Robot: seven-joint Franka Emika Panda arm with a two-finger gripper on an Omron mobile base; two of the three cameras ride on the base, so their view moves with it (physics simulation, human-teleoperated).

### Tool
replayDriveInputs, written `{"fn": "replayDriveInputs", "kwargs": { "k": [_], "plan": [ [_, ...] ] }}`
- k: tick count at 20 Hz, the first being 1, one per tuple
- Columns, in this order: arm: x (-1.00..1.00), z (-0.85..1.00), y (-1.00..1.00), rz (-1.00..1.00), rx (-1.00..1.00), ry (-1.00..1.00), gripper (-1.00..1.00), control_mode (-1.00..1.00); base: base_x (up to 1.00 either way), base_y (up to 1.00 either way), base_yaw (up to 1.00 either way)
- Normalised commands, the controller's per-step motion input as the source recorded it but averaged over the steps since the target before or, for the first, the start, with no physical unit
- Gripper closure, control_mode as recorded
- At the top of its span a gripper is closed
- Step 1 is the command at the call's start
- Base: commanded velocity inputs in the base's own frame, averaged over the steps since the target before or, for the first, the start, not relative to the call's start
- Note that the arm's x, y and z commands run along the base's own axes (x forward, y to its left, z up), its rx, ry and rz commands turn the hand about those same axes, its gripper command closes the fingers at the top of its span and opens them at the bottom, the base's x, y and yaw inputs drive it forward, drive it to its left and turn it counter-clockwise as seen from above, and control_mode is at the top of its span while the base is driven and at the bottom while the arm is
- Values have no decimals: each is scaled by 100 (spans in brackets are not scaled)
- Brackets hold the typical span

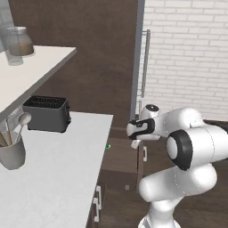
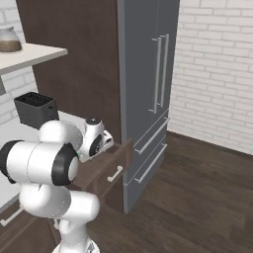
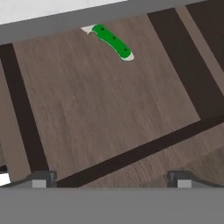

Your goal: Pick up the knife from the drawer and place it on the cutting board. Then place the meat from the plate to the cutting board.

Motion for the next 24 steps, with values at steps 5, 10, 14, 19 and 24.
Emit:
{"fn": "replayDriveInputs", "kwargs": {
  "k": [5,10,14,19,24],
  "plan": [
    [16,-39,-1,0,0,-1,-100,-100,0,0,0],
    [3,-27,-1,0,0,-3,-100,-100,0,0,0],
    [1,-19,-3,0,0,-1,-100,-100,0,0,0],
    [6,-22,-6,0,0,0,-100,-100,0,0,0],
    [5,-21,-6,0,0,0,-100,-100,0,0,0]
  ]
}}
